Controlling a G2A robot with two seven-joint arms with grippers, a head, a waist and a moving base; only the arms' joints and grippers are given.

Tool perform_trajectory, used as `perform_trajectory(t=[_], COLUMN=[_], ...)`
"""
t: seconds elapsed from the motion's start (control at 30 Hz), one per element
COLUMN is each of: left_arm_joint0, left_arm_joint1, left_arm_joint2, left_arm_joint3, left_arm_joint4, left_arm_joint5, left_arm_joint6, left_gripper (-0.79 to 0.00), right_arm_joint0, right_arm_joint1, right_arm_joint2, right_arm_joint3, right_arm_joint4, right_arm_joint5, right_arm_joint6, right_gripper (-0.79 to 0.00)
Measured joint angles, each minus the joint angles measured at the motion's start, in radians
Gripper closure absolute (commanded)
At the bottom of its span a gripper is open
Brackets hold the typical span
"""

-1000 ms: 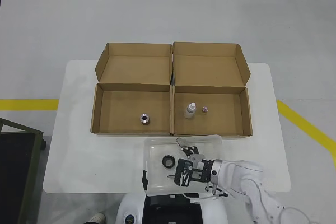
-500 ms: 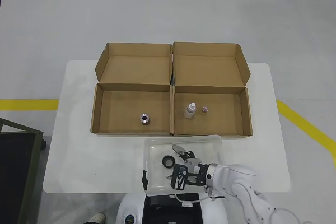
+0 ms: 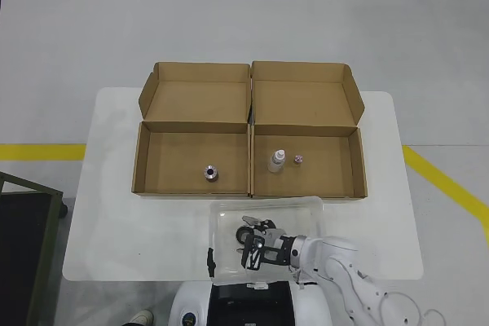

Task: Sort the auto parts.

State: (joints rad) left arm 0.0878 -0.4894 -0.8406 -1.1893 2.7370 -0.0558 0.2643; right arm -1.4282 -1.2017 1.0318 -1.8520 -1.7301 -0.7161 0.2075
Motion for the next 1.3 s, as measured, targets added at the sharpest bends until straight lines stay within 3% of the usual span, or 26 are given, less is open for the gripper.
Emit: perform_trajectory(t=[0.1, 0.3, 0.43, 0.57, 0.6, 1.03, 1.3], left_arm_joint0=[0.0, 0.0, 0.0, 0.0, 0.0, 0.0, 0.0], left_arm_joint1=[0.0, 0.0, 0.0, 0.0, 0.0, 0.0, 0.0], left_arm_joint2=[0.0, 0.0, 0.0, 0.0, 0.0, 0.0, 0.0], left_arm_joint3=[0.0, 0.0, 0.0, 0.0, 0.0, 0.0, 0.0], left_arm_joint4=[0.0, 0.0, 0.0, 0.0, 0.0, 0.0, 0.0], left_arm_joint5=[0.0, 0.0, 0.0, 0.0, 0.0, 0.0, 0.0], left_arm_joint6=[0.0, 0.0, 0.0, 0.0, 0.0, 0.0, 0.0], left_gripper=[-0.785, -0.785, -0.785, -0.785, -0.785, -0.785, -0.785], right_arm_joint0=[0.011, 0.023, 0.025, 0.022, 0.021, -0.023, -0.057], right_arm_joint1=[-0.001, 0.0, 0.002, 0.005, 0.005, 0.021, 0.025], right_arm_joint2=[-0.005, -0.01, -0.012, -0.01, -0.009, 0.056, 0.11], right_arm_joint3=[0.01, 0.017, 0.024, 0.022, 0.02, -0.063, -0.086], right_arm_joint4=[0.022, 0.041, 0.045, 0.05, 0.051, 0.177, 0.457], right_arm_joint5=[0.006, 0.008, 0.003, 0.005, 0.006, -0.003, -0.024], right_arm_joint6=[0.002, 0.016, 0.02, 0.018, 0.017, 0.003, 0.01], right_gripper=[-0.468, -0.332, -0.305, -0.037, 0.0, 0.0, 0.0])
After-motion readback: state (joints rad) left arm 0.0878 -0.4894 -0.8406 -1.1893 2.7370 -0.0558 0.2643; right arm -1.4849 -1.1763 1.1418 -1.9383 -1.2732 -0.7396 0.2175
